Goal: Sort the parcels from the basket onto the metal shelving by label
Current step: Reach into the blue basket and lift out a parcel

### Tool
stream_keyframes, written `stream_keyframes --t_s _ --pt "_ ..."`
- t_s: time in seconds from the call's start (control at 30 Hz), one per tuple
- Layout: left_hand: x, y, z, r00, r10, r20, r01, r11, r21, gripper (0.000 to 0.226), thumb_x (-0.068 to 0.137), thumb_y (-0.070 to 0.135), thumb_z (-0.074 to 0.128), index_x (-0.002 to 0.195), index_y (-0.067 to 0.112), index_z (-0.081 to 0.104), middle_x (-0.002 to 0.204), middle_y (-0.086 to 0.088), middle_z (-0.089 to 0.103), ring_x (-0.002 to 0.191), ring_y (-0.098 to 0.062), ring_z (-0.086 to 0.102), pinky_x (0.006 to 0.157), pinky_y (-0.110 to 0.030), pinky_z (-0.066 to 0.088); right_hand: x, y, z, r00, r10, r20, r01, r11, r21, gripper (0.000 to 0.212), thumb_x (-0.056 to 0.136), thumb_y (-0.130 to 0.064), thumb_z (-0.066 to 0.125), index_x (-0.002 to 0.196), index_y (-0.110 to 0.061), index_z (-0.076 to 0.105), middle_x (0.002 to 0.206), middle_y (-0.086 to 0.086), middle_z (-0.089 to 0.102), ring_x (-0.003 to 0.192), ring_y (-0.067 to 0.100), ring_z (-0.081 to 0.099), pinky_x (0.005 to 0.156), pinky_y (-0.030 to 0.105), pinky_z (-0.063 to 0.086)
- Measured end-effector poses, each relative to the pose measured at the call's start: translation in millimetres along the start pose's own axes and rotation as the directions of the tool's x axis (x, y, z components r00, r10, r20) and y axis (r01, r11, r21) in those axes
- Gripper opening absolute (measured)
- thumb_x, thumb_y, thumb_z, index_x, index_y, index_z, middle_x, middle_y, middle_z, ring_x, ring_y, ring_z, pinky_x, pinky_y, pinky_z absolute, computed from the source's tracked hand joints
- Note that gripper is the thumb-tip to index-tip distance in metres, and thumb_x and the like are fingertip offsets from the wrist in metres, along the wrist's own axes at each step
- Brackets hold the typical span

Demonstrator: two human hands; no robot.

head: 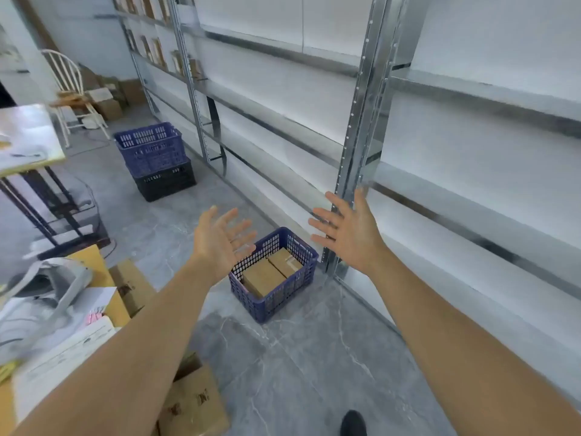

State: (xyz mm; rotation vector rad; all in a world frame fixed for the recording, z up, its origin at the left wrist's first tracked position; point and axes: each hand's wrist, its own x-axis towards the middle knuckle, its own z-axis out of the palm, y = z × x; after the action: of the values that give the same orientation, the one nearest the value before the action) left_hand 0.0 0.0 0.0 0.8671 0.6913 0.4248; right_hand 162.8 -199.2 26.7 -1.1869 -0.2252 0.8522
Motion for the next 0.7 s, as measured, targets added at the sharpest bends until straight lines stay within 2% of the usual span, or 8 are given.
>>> stream_keyframes --t_s 0.07,0.27,0.37,0.53,0.7 --pt "23.0 0.3 8.1 0.999 -0.007 -0.033 0.007 1.0 -0.006 0.059 0.103 0.055 0.033 0.143 0.021 0.057 0.139 -0.015 0.064 0.118 -0.035 0.065 0.114 -0.056 0.041 33.2 -6.2 -7.8 0.999 0.031 0.026 -0.032 0.999 0.009 0.076 0.1 -0.074 0.026 0.157 -0.028 0.046 0.156 0.014 0.054 0.14 0.034 0.054 0.118 0.056 0.041" --pt "110.5 -20.4 40.5 0.985 -0.024 -0.169 0.015 0.998 -0.055 0.061 0.103 0.055 0.033 0.149 0.02 0.051 0.135 -0.014 0.063 0.116 -0.035 0.065 0.111 -0.056 0.044 150.7 -22.1 -43.4 0.987 0.126 0.1 -0.122 0.991 -0.045 0.076 0.101 -0.073 0.024 0.159 -0.028 0.044 0.157 0.012 0.054 0.145 0.032 0.05 0.121 0.055 0.037" --pt "148.5 -31.4 52.2 0.968 -0.054 -0.247 0.036 0.997 -0.074 0.061 0.102 0.056 0.035 0.148 0.02 0.052 0.134 -0.014 0.064 0.116 -0.036 0.065 0.114 -0.057 0.042 202.0 -28.0 -61.8 0.969 0.197 0.147 -0.182 0.977 -0.11 0.076 0.101 -0.073 0.022 0.16 -0.027 0.041 0.154 0.012 0.055 0.146 0.031 0.048 0.123 0.056 0.034" --pt "192.8 -40.2 56.7 0.938 -0.082 -0.337 0.045 0.992 -0.116 0.059 0.102 0.056 0.036 0.147 0.021 0.053 0.146 -0.015 0.058 0.128 -0.039 0.059 0.114 -0.057 0.042 275.1 -34.5 -77.0 0.943 0.276 0.186 -0.245 0.954 -0.17 0.078 0.102 -0.073 0.021 0.162 -0.027 0.038 0.16 0.014 0.05 0.142 0.03 0.05 0.123 0.056 0.033" --pt "233.9 -42.1 49.8 0.911 -0.106 -0.399 0.037 0.983 -0.177 0.059 0.1 0.057 0.039 0.144 0.021 0.056 0.144 -0.015 0.059 0.125 -0.038 0.061 0.11 -0.056 0.046 331.2 -22.4 -69.7 0.904 0.364 0.223 -0.319 0.923 -0.214 0.076 0.102 -0.072 0.024 0.161 -0.027 0.039 0.16 0.017 0.049 0.146 0.036 0.048 0.123 0.059 0.033"
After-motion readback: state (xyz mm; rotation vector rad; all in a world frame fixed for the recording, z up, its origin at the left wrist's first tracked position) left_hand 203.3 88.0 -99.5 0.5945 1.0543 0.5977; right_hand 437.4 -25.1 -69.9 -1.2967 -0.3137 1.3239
